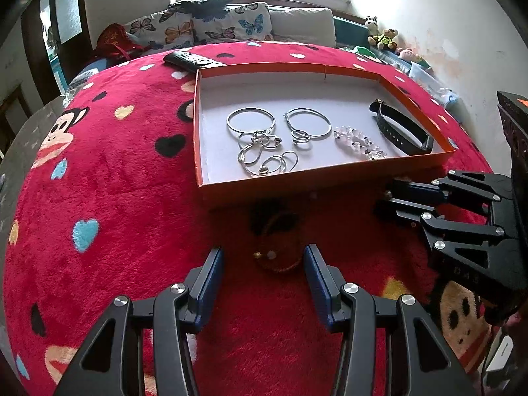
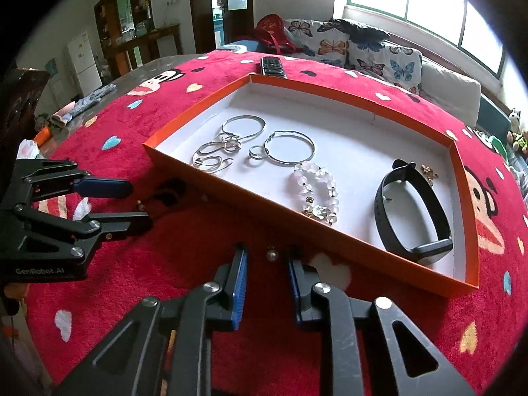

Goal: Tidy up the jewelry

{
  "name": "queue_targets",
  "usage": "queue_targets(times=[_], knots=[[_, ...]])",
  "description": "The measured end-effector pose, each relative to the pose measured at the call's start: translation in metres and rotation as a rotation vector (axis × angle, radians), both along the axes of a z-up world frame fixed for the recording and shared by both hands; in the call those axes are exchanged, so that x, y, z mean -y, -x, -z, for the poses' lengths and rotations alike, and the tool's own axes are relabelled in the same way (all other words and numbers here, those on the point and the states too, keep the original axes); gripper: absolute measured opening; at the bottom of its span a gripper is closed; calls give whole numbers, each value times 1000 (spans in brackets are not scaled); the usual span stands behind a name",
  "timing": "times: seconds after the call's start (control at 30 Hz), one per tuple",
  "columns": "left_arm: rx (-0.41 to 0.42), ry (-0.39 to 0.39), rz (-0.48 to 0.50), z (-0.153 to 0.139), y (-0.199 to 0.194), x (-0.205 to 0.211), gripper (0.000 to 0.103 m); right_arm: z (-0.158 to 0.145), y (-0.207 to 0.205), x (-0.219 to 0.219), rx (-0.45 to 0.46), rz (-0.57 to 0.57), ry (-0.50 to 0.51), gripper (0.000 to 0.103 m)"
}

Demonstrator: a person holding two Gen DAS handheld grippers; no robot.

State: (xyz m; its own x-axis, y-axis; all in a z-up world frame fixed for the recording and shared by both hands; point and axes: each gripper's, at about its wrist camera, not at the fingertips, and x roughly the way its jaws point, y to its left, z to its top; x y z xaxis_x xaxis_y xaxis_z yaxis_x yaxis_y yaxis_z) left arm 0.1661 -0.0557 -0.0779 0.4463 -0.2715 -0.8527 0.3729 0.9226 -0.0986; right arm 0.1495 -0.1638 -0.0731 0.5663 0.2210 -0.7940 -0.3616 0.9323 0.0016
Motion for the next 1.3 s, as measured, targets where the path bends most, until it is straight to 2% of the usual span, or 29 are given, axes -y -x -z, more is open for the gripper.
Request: queue_targets(times=[0.4, 0.6, 0.77, 0.97, 1.1, 1.3], knots=[[5, 9, 19, 1, 1, 2, 52, 0, 1, -4, -4, 3, -7, 11], [13, 43, 51, 0, 3, 1, 52, 0, 3, 0, -12, 3, -27, 10], [28, 34, 80, 1, 4, 4, 51, 0, 5, 1, -12, 0, -33, 10], [25, 46, 95, 3, 0, 8, 37, -1, 7, 4, -16, -3, -45, 10], [30, 45, 116, 3, 2, 14, 22, -1, 8, 5, -19, -6, -49, 10], [33, 42, 122, 1, 10, 17, 10, -2, 16, 5, -20, -18, -47, 10]])
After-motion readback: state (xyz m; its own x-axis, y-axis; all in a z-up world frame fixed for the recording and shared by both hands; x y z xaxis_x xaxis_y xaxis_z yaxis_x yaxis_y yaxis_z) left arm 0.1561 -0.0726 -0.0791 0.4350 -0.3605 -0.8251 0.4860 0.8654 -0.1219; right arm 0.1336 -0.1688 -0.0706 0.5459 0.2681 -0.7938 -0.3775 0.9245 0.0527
